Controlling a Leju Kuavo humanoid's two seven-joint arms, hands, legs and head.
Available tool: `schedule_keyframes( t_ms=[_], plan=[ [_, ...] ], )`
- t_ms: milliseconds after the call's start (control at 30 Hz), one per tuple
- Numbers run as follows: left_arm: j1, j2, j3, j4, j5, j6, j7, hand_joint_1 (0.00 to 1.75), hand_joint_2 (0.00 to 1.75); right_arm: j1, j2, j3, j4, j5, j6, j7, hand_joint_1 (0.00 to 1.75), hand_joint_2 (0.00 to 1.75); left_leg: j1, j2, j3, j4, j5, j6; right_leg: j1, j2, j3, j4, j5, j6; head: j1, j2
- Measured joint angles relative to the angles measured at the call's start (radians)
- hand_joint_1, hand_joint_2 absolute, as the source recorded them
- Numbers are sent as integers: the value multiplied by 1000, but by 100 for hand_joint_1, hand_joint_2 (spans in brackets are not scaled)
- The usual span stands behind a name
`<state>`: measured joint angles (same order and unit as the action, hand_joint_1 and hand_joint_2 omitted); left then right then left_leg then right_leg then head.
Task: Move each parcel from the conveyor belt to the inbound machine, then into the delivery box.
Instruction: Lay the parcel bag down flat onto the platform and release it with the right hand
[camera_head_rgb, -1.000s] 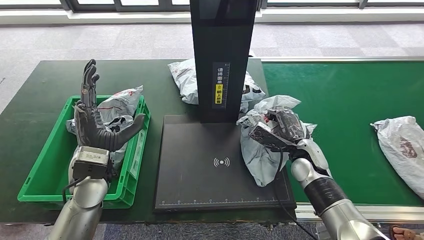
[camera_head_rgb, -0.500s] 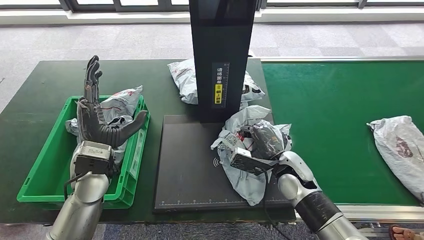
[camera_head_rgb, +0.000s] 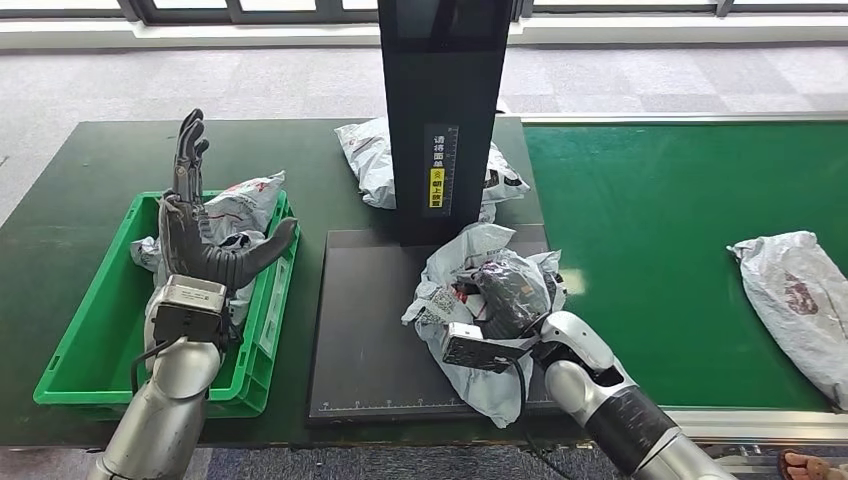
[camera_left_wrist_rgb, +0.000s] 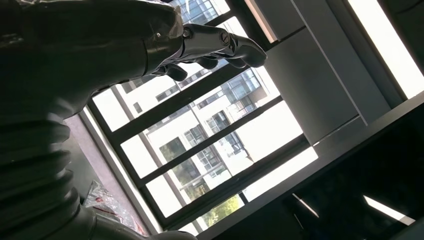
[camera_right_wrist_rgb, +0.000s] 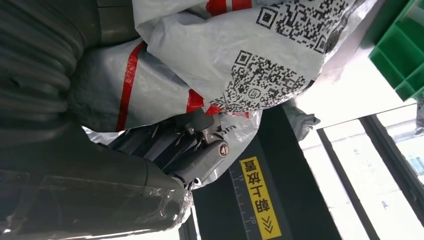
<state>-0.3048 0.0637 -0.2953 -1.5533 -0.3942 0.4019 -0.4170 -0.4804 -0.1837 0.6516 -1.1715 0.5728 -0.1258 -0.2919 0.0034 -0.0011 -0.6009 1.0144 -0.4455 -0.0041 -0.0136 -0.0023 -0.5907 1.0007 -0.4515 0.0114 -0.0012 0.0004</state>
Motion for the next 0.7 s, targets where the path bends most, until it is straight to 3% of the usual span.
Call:
schedule_keyframes(
  t_ms=[267, 700],
  plan=[
    [-15, -8, -4, 8, -5, -6, 4, 0, 175, -45, -3, 17, 47, 13, -63, 22, 175, 175, 0, 0, 0, 0, 0, 0, 0, 0, 0, 0, 0, 0, 0, 0],
    [-21, -35, -14, 8, -33, -7, 13, 0, 175, -137, 64, 18, 194, 18, -105, 37, 175, 175, 0, 0, 0, 0, 0, 0, 0, 0, 0, 0, 0, 0, 0, 0]
  ],
)
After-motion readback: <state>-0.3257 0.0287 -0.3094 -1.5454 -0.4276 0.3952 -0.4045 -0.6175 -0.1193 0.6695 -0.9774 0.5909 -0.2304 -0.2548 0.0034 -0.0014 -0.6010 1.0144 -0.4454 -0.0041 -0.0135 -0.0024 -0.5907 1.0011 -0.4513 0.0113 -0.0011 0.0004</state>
